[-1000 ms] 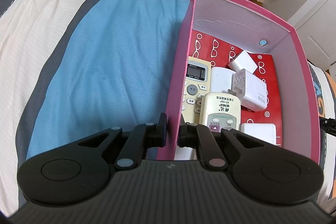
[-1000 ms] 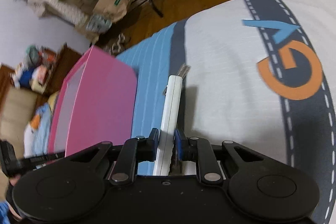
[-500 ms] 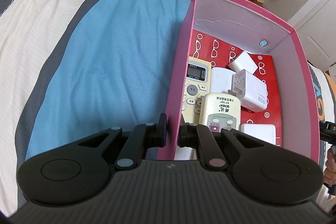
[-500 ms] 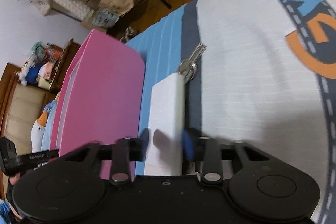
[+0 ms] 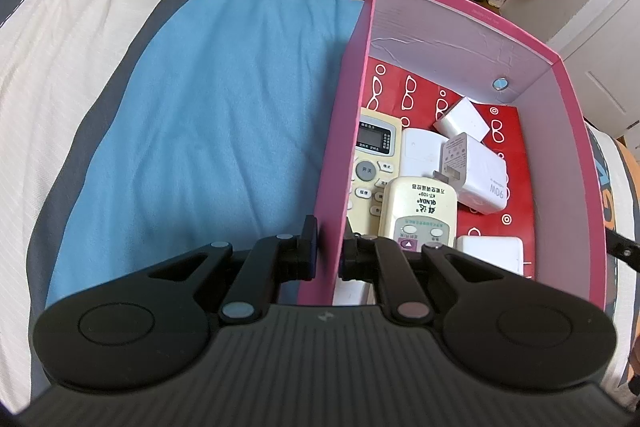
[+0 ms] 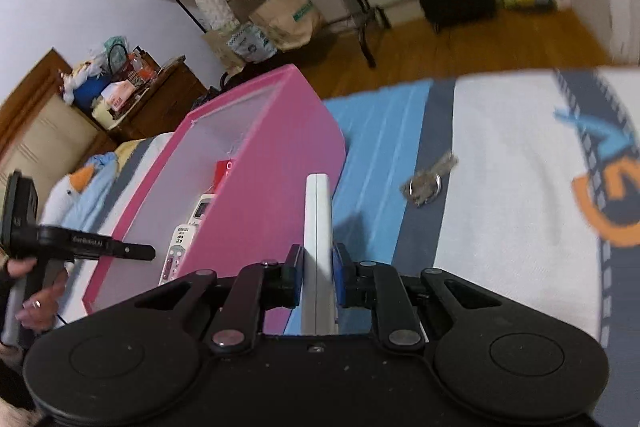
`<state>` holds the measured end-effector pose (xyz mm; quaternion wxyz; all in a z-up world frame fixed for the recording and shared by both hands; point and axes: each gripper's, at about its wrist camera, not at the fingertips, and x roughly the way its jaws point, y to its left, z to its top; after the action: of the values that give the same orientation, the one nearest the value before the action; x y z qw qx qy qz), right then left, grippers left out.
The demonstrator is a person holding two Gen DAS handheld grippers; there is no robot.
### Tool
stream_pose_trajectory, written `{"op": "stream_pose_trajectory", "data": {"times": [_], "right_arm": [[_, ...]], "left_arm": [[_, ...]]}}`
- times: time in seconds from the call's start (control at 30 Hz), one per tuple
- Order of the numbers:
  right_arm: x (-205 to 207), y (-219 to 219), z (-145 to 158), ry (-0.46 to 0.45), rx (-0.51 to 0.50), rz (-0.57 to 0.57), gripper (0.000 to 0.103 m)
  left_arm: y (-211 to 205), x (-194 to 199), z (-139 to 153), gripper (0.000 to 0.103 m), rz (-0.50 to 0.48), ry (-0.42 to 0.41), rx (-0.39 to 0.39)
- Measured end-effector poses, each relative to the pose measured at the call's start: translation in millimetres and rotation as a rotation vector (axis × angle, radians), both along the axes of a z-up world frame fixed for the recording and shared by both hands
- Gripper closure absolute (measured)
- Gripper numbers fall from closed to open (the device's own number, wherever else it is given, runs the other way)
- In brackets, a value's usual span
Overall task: Organize rigid objects
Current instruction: 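Carry the white power bank into the pink box and open the right gripper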
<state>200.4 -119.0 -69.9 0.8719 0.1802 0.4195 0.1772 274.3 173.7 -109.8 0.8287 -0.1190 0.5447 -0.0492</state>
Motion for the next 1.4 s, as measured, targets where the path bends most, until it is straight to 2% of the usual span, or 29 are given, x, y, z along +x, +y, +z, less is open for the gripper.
{"op": "stream_pose_trajectory", "data": {"times": [0.2,0.27,0.4,0.5,0.6,0.7,0.77,0.9,1.03,1.13,1.2,1.33,1.4], "right_arm": [[-28.2,19.2,39.3,-0.154,-0.178,-0.011,0.084],[-35.8,26.6,57.2,-0.212,-0.202,-0.002,0.084],[-45.6,60.2,100.1,-0.346,-0.263,0.089,0.084],[-39.1,90.5,114.2,-0.345,-0.274,0.160,0.084],[-24.8,120.0,112.5,-0.298,-0.319,0.153,0.084],[-10.1,148.9,98.1,-0.248,-0.393,0.181,0.084],[-3.1,170.6,85.3,-0.232,-0.485,0.218,0.084],[1.4,199.5,63.3,-0.258,-0.684,0.273,0.084],[6.1,211.3,48.8,-0.268,-0.822,0.262,0.085],[9.2,210.4,42.6,-0.203,-0.785,0.294,0.084],[3.4,216.1,40.6,-0.231,-0.821,0.344,0.084],[4.4,222.3,43.6,-0.214,-0.818,0.384,0.084],[3.5,227.6,40.6,-0.202,-0.824,0.405,0.088]], "left_arm": [[-0.4,0.0,0.3,0.094,0.003,0.002,-0.002],[0.3,0.1,0.1,0.094,0.002,0.001,-0.002],[0.2,0.0,0.3,0.094,0.004,0.003,-0.006],[-1.1,-0.2,1.3,0.095,-0.008,-0.002,0.004],[-1.7,-2.0,3.1,0.095,-0.026,-0.013,0.018],[-2.7,-3.0,4.9,0.095,-0.038,-0.020,0.025],[-5.4,-3.9,4.5,0.095,-0.055,-0.028,0.043],[-6.5,-5.8,5.7,0.095,-0.064,-0.035,0.052],[-2.6,-6.0,5.5,0.095,-0.065,-0.036,0.036],[-0.9,-5.6,5.5,0.095,-0.063,-0.034,0.024],[-0.2,-5.5,5.3,0.095,-0.062,-0.034,0.020],[-3.2,-5.8,5.7,0.095,-0.071,-0.038,0.038],[-3.9,-6.3,5.7,0.095,-0.071,-0.038,0.042]]}}
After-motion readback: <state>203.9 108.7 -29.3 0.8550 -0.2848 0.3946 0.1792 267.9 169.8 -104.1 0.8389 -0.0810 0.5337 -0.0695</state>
